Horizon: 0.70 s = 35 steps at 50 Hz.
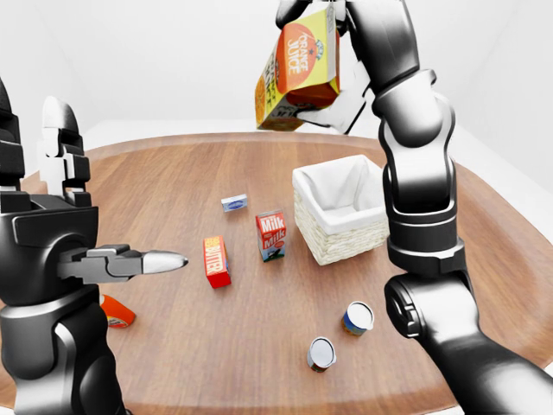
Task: Pick up the orange juice, and put it in the basket.
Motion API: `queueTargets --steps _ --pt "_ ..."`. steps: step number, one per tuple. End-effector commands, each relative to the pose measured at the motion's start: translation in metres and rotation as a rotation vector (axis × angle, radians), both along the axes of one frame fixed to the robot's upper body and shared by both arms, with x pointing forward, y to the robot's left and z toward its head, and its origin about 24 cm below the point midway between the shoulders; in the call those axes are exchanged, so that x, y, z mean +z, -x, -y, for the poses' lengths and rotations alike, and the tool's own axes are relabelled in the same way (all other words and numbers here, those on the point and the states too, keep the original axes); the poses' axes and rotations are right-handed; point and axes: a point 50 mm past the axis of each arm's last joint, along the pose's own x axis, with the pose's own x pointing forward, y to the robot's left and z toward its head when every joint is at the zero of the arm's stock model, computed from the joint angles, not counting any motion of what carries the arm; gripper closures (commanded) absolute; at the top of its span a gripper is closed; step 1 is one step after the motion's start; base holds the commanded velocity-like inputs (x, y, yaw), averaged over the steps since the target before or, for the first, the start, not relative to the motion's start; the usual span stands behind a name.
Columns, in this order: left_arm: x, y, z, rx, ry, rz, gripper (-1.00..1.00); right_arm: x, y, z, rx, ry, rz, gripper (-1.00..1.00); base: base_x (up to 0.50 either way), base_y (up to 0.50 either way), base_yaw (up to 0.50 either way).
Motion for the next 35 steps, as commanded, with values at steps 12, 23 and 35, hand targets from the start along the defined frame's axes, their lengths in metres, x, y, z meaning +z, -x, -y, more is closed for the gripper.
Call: queueTargets --steps 12,23,35 --pt "0.002 0.003 0.0 0.001 0.002 0.013 -1.0 0.007 -0.081 0.05 -0.251 -0.199 -0.315 1.0 0.0 0.0 0.0" --pt "0.002 0.003 0.0 0.0 0.002 0.015 -1.0 -0.003 -0.099 0.064 -0.371 -0.219 -0.433 1.0 0.0 0.0 0.0" --pt "-0.003 -0.004 0.0 -0.002 0.001 -0.018 -1.0 -0.013 -0.104 0.062 -0.425 -0.214 -0.477 1.0 0.0 0.0 0.0"
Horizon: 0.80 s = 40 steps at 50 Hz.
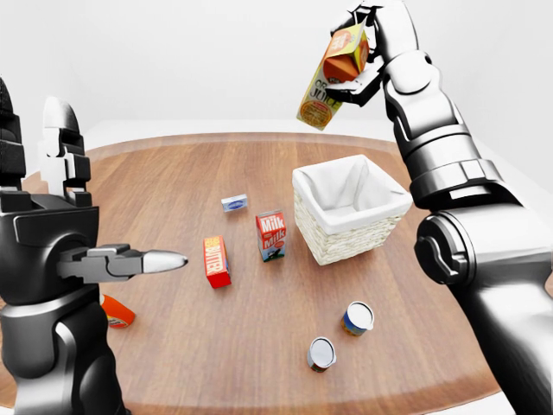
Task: Pick up the orange juice, and put it in the basket.
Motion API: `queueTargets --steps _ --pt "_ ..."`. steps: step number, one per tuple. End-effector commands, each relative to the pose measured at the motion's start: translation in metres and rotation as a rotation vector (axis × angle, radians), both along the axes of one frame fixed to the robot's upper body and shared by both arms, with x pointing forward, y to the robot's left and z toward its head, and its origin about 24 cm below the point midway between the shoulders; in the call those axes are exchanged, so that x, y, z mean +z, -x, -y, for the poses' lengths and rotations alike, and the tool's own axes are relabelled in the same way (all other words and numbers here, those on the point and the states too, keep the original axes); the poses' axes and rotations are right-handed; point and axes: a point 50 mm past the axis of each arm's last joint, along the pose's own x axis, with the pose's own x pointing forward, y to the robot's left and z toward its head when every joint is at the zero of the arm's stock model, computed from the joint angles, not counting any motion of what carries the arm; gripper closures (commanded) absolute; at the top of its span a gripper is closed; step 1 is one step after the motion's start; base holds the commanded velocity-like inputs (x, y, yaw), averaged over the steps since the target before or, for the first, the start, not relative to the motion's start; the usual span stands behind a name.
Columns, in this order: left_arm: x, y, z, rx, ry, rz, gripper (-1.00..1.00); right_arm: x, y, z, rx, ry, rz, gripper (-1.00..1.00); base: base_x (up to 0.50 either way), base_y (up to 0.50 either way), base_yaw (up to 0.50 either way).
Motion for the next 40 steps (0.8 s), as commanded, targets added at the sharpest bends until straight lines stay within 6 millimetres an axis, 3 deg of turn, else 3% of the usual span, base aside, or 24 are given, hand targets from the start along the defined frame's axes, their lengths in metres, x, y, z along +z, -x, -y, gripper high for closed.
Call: queueTargets --steps 1,40 --pt "-0.003 -0.004 0.0 -0.001 -0.001 -0.019 -1.0 -0.002 -0.004 0.004 -0.077 -0.01 -0.039 1.0 0.0 0.0 0.0" --pt "-0.005 -0.005 0.0 -0.004 0.006 -0.027 -1.0 -0.047 -0.012 0.007 -0.194 0.057 -0.162 1.0 0.0 0.0 0.0"
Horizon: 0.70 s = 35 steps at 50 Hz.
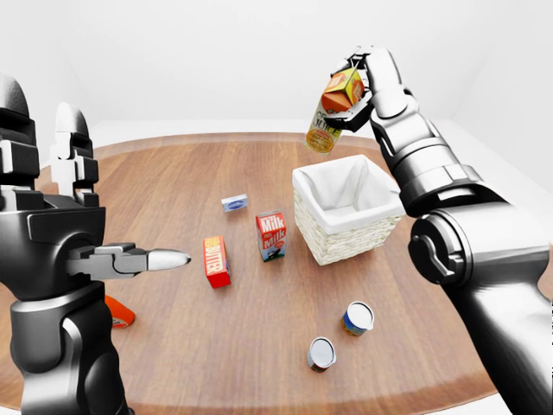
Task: Pick up the orange juice, and put it in the basket.
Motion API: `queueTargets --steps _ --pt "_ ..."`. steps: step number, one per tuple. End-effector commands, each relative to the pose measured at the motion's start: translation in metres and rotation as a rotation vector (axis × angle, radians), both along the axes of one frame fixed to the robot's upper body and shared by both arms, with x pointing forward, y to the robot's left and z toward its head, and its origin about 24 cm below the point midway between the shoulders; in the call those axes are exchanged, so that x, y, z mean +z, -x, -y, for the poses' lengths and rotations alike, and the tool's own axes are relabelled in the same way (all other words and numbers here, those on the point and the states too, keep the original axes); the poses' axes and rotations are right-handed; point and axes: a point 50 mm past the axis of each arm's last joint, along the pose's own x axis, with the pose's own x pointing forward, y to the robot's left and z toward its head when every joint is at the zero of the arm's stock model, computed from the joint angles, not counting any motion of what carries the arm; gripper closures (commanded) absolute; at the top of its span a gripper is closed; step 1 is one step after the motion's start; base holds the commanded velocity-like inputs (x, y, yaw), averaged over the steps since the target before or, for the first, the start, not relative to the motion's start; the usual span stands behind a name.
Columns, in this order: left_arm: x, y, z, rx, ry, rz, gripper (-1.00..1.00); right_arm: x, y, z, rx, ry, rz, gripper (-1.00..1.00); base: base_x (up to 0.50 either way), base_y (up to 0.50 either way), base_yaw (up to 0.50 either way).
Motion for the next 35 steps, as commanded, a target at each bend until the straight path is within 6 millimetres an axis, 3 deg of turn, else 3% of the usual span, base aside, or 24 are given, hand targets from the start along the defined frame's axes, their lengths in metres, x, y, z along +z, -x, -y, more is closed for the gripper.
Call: queueTargets --steps 1,35 --pt "0.0 0.001 0.0 0.0 0.003 0.003 -1.0 -0.005 0.0 0.004 -0.044 0.024 0.009 1.0 0.0 0.0 0.0" --pt "0.004 0.004 0.0 -0.003 0.007 0.024 -1.0 -0.045 -0.002 0.01 -0.138 0.138 -0.04 1.0 0.0 0.0 0.0"
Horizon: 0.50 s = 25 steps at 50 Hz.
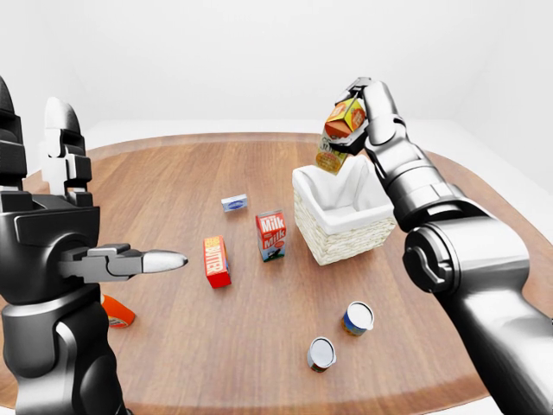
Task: Pick up the orange juice, and put it in the basket.
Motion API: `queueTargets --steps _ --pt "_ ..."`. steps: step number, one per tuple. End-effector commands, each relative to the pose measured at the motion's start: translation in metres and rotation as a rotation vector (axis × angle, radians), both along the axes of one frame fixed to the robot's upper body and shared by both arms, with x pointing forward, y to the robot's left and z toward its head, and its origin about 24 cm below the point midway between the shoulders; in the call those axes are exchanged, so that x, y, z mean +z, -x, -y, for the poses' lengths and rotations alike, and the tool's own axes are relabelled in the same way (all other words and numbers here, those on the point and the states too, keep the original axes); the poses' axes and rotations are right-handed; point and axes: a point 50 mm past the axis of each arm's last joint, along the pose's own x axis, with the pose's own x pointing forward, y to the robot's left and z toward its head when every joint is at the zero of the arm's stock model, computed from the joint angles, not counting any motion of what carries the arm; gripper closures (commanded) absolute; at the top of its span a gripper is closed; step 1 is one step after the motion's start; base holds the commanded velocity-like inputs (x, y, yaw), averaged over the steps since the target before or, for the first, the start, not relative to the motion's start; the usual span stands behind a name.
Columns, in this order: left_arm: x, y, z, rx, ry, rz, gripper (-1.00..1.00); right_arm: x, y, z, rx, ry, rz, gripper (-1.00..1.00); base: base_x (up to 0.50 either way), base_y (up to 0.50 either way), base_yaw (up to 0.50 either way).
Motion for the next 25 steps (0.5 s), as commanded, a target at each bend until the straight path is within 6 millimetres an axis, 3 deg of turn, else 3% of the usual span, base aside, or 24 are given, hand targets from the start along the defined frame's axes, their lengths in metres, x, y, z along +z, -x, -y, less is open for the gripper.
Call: queueTargets --steps 1,25 --pt "0.0 0.0 0.0 -0.001 0.001 0.0 -1.0 -0.006 0.0 0.0 -0.034 0.04 0.017 1.0 0.0 0.0 0.0" --pt "0.002 0.002 0.0 -0.003 -0.001 0.012 -1.0 -0.032 0.002 -0.004 -0.045 0.119 0.007 1.0 0.0 0.0 0.0"
